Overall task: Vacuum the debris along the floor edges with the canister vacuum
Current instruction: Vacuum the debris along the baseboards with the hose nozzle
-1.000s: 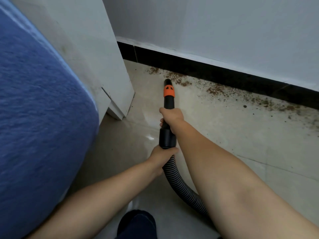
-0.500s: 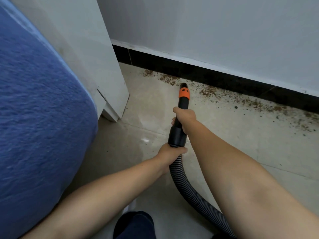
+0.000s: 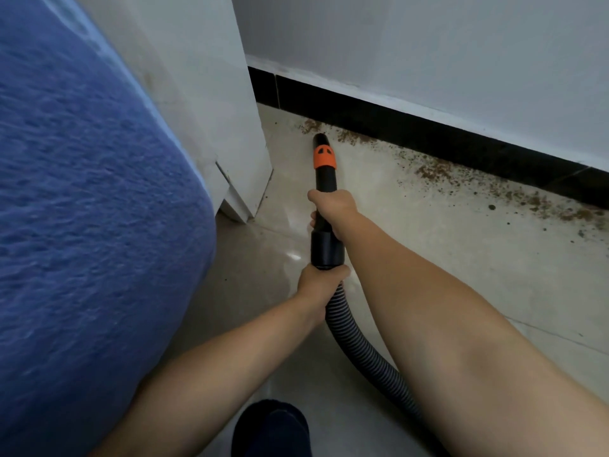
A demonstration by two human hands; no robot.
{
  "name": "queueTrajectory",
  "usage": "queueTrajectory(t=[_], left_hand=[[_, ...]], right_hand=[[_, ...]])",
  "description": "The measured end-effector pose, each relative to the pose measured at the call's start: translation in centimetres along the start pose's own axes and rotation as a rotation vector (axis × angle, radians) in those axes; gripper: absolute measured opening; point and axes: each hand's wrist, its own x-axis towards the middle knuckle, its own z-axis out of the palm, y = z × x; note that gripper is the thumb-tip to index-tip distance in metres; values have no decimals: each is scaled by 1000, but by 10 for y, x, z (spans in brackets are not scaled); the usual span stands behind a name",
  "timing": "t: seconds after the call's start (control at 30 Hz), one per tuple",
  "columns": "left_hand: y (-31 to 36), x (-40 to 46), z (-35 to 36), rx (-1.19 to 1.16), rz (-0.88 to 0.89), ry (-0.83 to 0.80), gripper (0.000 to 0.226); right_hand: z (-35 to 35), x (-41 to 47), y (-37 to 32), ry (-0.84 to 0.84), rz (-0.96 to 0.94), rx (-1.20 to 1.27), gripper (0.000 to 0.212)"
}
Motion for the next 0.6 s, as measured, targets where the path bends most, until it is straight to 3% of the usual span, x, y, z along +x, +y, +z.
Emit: queueTrajectory(t=[0.37, 0.6], left_hand=[[25, 16, -18, -29, -4, 81, 31], [27, 20, -19, -26, 10, 68, 33]], right_hand=[[32, 12, -25, -141, -13, -20, 20], [32, 14, -29, -145, -14, -14, 16]])
